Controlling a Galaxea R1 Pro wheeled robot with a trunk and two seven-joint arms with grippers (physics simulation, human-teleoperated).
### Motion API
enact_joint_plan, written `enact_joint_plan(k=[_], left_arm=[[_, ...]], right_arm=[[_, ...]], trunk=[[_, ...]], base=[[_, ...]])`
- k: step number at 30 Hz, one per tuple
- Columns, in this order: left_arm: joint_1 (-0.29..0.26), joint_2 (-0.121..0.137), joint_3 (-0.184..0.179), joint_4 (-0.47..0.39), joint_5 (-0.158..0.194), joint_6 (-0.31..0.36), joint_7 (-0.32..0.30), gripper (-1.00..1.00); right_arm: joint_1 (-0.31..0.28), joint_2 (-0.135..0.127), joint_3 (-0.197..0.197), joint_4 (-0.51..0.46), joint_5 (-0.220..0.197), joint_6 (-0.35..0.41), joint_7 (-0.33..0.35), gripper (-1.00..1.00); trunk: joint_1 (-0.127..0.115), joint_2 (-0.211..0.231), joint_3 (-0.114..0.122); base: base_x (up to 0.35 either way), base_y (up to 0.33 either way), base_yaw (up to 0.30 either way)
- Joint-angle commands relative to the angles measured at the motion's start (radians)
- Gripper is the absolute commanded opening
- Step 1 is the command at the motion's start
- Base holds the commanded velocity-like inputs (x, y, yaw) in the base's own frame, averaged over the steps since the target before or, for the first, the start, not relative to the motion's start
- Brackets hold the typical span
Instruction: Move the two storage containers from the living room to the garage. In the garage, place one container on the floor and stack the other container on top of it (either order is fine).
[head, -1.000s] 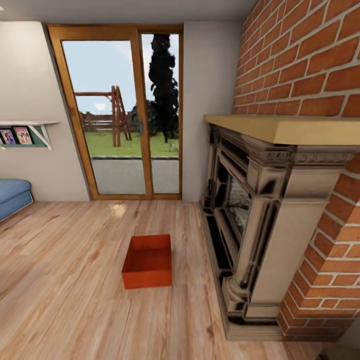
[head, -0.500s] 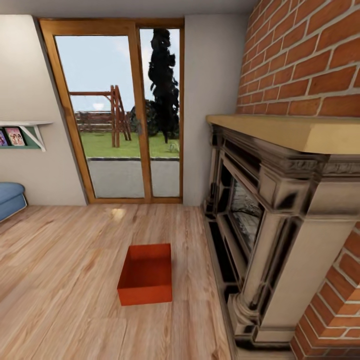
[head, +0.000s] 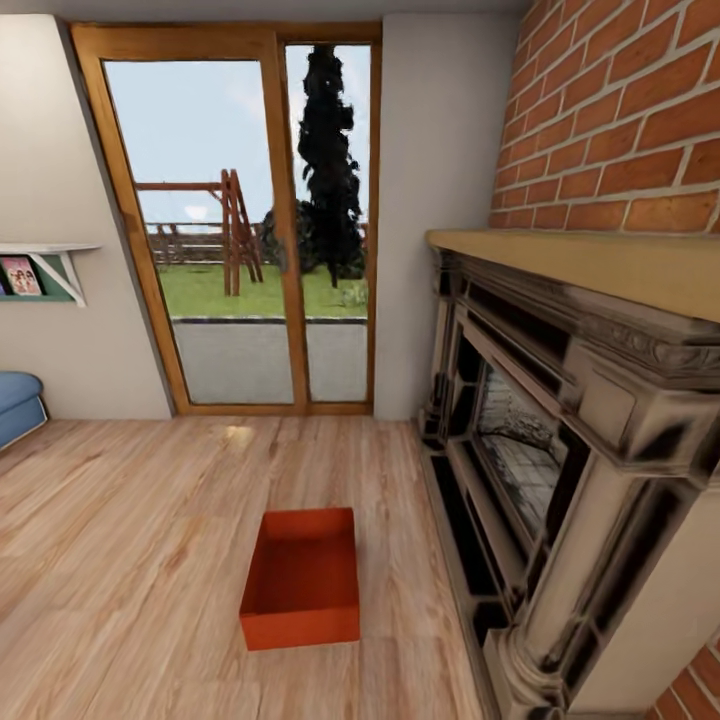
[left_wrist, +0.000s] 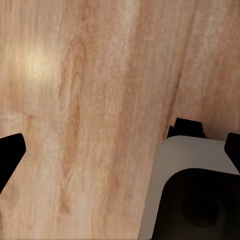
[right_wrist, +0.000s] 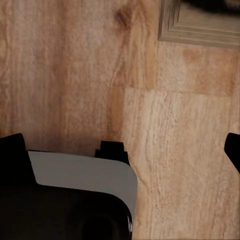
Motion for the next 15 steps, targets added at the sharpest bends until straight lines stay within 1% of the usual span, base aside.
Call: enact_joint_plan(k=[1,15], left_arm=[[-0.002,0.001,-0.003,0.004,0.01,-0.008,-0.001,1.0],[-0.002,0.002,-0.004,0.004,0.01,-0.008,-0.001,1.0]], right_arm=[[-0.002,0.0,0.0,0.004,0.008,-0.007,0.0,1.0],[-0.002,0.0,0.0,0.004,0.008,-0.008,0.0,1.0]], trunk=[[0.001,-0.001,-0.001],[0.001,-0.001,-0.001]], base=[[0.296,0.23,0.0],[0.293,0.232,0.0]])
